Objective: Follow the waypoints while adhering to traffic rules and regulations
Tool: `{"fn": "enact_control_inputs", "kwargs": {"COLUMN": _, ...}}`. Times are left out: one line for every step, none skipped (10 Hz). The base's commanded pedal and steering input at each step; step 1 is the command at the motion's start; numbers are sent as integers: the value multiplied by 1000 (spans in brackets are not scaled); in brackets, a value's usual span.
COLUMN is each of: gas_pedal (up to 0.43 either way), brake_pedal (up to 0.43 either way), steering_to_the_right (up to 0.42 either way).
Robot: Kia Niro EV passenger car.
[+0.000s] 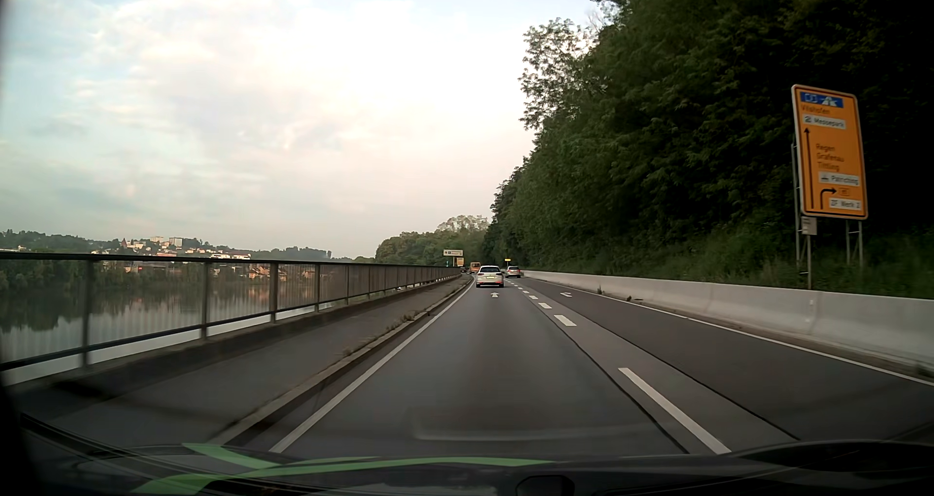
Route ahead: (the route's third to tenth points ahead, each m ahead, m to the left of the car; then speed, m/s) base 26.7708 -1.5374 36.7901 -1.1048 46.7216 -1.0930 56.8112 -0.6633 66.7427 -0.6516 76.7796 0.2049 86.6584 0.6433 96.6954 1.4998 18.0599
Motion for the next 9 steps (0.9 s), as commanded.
{"fn": "enact_control_inputs", "kwargs": {"gas_pedal": 98, "brake_pedal": 0, "steering_to_the_right": -5}}
{"fn": "enact_control_inputs", "kwargs": {"gas_pedal": 98, "brake_pedal": 0, "steering_to_the_right": -3}}
{"fn": "enact_control_inputs", "kwargs": {"gas_pedal": 98, "brake_pedal": 0, "steering_to_the_right": -2}}
{"fn": "enact_control_inputs", "kwargs": {"gas_pedal": 98, "brake_pedal": 0, "steering_to_the_right": -2}}
{"fn": "enact_control_inputs", "kwargs": {"gas_pedal": 98, "brake_pedal": 0, "steering_to_the_right": -2}}
{"fn": "enact_control_inputs", "kwargs": {"gas_pedal": 98, "brake_pedal": 0, "steering_to_the_right": -2}}
{"fn": "enact_control_inputs", "kwargs": {"gas_pedal": 98, "brake_pedal": 0, "steering_to_the_right": -2}}
{"fn": "enact_control_inputs", "kwargs": {"gas_pedal": 98, "brake_pedal": 0, "steering_to_the_right": -2}}
{"fn": "enact_control_inputs", "kwargs": {"gas_pedal": 98, "brake_pedal": 0, "steering_to_the_right": -2}}
